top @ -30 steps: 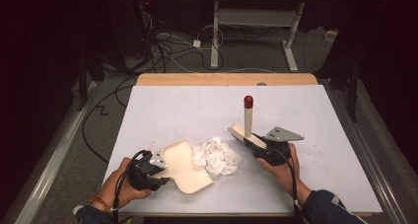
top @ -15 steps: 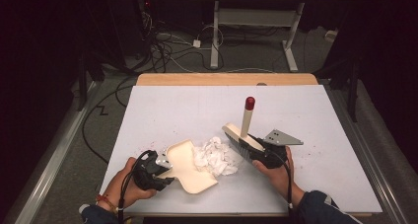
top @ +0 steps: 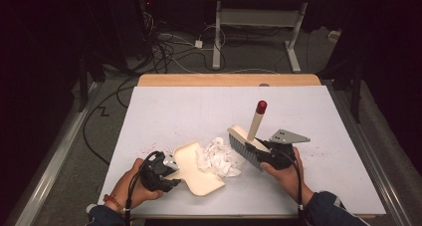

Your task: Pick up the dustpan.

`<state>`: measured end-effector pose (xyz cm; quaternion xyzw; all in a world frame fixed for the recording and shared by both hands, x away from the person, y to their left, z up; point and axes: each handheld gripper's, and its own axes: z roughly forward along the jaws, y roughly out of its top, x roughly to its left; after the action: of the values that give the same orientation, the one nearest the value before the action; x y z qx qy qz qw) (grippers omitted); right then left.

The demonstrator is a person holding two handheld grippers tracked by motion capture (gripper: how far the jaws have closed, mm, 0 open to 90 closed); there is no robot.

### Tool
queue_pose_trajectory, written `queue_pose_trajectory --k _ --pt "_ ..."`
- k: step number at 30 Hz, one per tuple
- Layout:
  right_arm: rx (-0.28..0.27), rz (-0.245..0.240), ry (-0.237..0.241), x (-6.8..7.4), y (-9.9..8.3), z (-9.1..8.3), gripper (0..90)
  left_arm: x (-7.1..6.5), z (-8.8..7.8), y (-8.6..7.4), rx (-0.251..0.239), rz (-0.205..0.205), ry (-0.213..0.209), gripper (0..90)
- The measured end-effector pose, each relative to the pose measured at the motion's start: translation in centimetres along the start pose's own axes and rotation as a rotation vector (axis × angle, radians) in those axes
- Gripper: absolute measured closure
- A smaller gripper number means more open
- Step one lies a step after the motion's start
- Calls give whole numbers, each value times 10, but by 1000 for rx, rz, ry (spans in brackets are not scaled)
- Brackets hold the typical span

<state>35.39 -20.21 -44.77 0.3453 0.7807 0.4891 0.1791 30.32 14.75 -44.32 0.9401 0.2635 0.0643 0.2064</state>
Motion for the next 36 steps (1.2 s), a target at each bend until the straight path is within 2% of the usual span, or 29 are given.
queue_pose_trajectory --k 4,7,14,24,32,36 --pt "-20 -4 -16 10 2 12 681 -1 4 9 -7 1 -7 624" --pt "-39 25 14 14 3 17 681 -1 7 13 -13 -2 -8 623" --pt "-35 -33 73 36 4 22 681 -5 12 24 -25 -10 -15 623" --pt "-36 -69 125 51 8 18 681 -8 17 31 -26 -22 -16 623" --pt "-105 -71 123 43 27 -5 680 -8 20 28 -18 -41 -19 623" --pt "-129 -63 111 33 37 -13 681 -7 20 23 -24 -61 -19 623"
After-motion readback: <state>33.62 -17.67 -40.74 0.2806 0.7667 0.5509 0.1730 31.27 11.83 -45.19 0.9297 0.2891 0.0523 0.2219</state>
